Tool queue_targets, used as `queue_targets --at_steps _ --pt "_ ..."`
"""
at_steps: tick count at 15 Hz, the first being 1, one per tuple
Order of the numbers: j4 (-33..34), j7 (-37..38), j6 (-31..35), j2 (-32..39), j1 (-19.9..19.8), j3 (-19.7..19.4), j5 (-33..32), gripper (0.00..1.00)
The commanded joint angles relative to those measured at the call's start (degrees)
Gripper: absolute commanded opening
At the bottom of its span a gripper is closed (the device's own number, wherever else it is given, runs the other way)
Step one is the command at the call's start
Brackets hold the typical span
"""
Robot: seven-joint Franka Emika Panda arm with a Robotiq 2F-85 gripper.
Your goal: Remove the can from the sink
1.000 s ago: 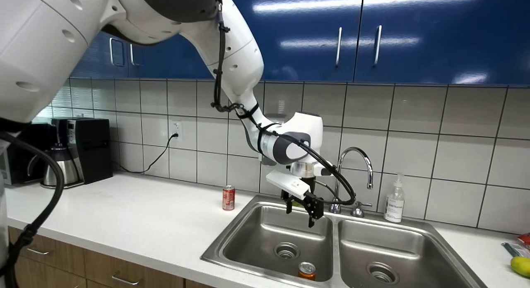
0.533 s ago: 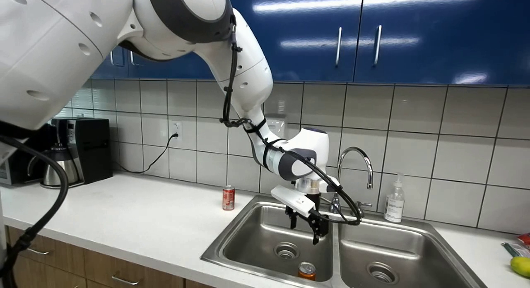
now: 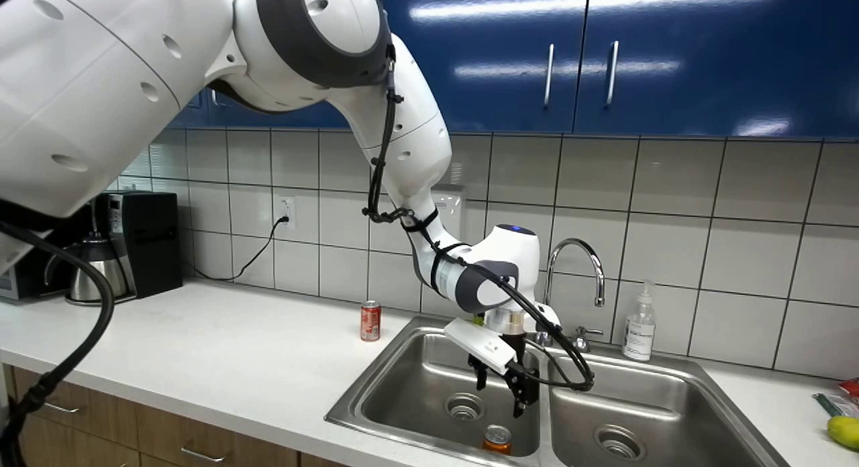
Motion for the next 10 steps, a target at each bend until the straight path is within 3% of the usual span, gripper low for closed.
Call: queue_targets --at_steps 1,10 --pt "1.7 -0.6 2.3 2.6 -2.4 2.1 -1.4 1.00" --pt "4.0 -0.3 6.4 8.1 -3.6 3.9 -3.2 1.00"
